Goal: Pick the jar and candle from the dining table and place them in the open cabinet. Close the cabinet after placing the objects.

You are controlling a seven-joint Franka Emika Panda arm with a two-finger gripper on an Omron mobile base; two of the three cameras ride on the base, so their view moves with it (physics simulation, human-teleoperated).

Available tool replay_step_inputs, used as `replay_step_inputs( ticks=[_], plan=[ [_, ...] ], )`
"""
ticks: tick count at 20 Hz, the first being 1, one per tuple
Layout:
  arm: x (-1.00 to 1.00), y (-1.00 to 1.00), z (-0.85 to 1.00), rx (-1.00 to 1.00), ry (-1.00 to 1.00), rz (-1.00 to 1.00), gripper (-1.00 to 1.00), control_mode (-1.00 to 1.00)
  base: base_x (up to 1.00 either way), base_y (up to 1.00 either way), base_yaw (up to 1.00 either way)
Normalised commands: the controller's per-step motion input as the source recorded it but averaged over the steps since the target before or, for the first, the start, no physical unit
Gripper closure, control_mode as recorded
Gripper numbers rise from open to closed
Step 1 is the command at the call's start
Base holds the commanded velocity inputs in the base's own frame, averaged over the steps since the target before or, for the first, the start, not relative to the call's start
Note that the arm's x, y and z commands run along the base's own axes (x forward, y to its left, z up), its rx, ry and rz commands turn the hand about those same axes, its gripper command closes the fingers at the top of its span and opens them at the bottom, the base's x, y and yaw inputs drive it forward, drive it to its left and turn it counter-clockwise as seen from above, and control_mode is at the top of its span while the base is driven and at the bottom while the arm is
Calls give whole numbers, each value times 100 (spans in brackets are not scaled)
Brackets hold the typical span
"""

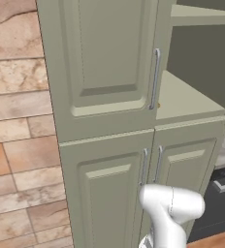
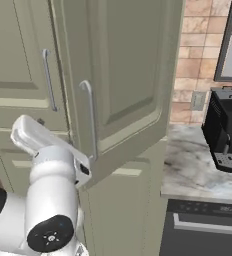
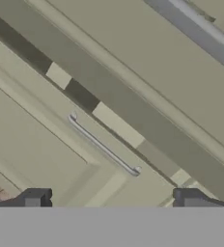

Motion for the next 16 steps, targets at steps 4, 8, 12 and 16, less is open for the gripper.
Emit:
replay_step_inputs(
  ticks=[4, 8, 12, 16],
  plan=[
    [100, 46, -5, 0, 0, 0, -100, -100, 0, 0, 0],
    [100, 30, -6, 0, 0, 0, -100, -100, 0, 0, 0],
    [100, 9, -8, 0, 0, 0, -100, -100, 0, 0, 0],
    [100, 0, -4, 3, 0, 0, -100, -100, 0, 0, 0]
  ],
)
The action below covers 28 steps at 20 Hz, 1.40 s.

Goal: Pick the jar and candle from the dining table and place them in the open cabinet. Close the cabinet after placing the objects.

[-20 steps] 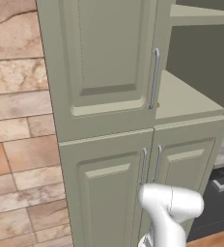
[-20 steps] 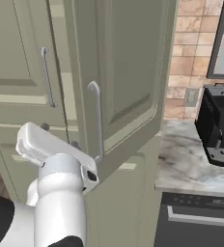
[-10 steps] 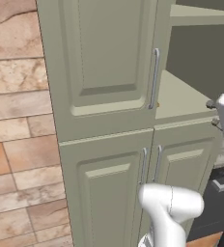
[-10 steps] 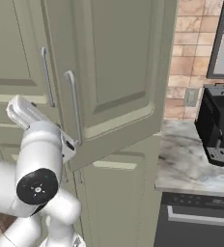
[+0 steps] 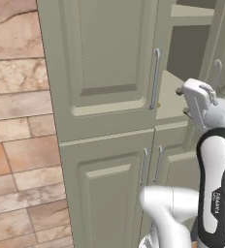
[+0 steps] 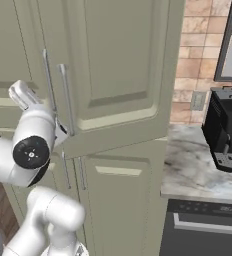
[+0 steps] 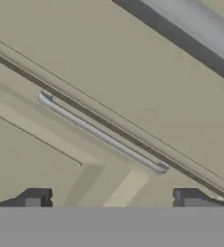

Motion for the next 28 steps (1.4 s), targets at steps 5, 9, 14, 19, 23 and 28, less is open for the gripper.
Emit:
replay_step_inputs(
  ticks=[5, 9, 14, 19, 23, 28],
  plan=[
    [100, -14, -1, 10, 0, 0, -100, -100, 0, 0, 0],
    [100, -34, 0, 15, 0, 0, -100, -100, 0, 0, 0],
    [100, -45, 0, 18, 0, 0, -100, -100, 0, 0, 0],
    [100, -52, 0, 20, 0, 0, -100, -100, 0, 0, 0],
    [100, -56, 0, 22, 3, 0, -100, -100, 0, 0, 0],
    [100, -67, 0, 25, 11, 0, -100, -100, 0, 0, 0]
  ],
)
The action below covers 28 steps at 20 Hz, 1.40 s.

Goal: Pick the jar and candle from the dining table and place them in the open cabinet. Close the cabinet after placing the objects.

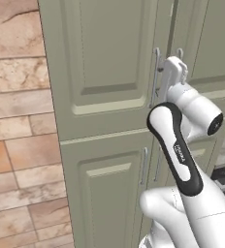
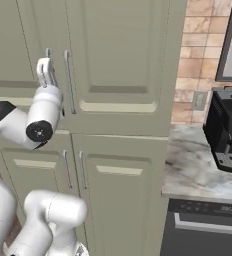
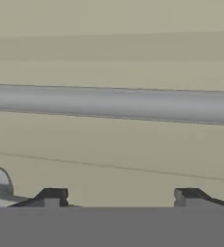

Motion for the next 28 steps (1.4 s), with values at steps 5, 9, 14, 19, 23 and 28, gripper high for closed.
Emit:
replay_step_inputs(
  ticks=[5, 9, 14, 19, 23, 28],
  plan=[
    [100, -88, 0, 29, 18, 1, -100, -100, 0, 0, 0],
    [100, -96, 0, 32, 10, 7, -100, -100, 0, 0, 0],
    [100, -87, -1, 31, 14, 9, -100, -100, 0, 0, 0],
    [100, -76, -5, 24, 39, 4, -100, -100, 0, 0, 0],
    [100, -61, -14, 19, 43, 0, -100, -100, 0, 0, 0],
    [100, -68, -22, 20, 41, 0, -100, -100, 0, 0, 0]
  ],
)
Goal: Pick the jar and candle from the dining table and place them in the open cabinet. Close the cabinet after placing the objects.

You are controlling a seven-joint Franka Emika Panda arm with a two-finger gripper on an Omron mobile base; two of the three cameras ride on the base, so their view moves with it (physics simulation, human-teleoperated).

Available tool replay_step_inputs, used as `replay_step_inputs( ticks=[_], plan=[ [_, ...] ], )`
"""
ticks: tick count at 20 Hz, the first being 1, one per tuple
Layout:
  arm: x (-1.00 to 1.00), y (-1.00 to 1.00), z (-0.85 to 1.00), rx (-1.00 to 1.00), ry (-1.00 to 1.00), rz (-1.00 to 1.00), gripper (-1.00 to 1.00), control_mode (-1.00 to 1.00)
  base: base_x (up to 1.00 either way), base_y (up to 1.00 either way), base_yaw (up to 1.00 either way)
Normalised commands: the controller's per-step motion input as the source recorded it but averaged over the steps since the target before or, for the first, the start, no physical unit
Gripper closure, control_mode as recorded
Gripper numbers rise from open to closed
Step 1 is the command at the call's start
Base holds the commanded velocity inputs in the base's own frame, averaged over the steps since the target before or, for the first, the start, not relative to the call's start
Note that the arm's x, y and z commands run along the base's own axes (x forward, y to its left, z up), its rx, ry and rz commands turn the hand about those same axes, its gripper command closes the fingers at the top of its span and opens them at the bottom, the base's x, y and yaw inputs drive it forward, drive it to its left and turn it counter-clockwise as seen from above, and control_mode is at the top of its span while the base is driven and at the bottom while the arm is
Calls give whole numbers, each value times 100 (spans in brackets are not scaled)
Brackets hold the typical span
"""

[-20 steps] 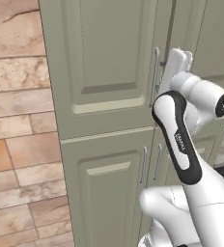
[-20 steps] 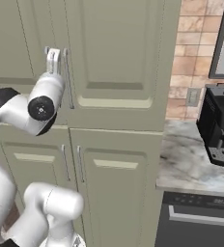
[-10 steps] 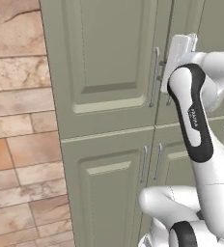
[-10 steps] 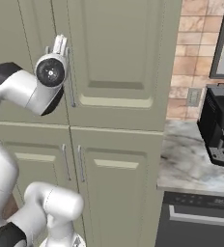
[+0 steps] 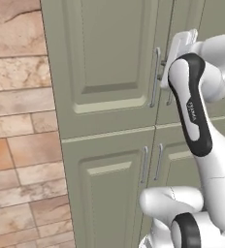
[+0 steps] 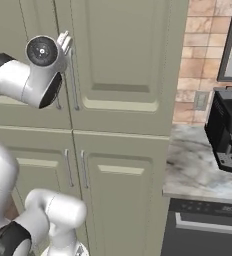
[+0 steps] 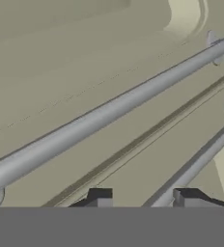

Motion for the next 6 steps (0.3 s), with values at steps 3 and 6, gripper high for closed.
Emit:
replay_step_inputs(
  ticks=[3, 6],
  plan=[
    [100, -59, -24, 15, 45, 0, -100, -100, 0, 0, 0],
    [100, -60, -25, 15, 45, 0, -100, -100, 0, 0, 0]
  ],
)
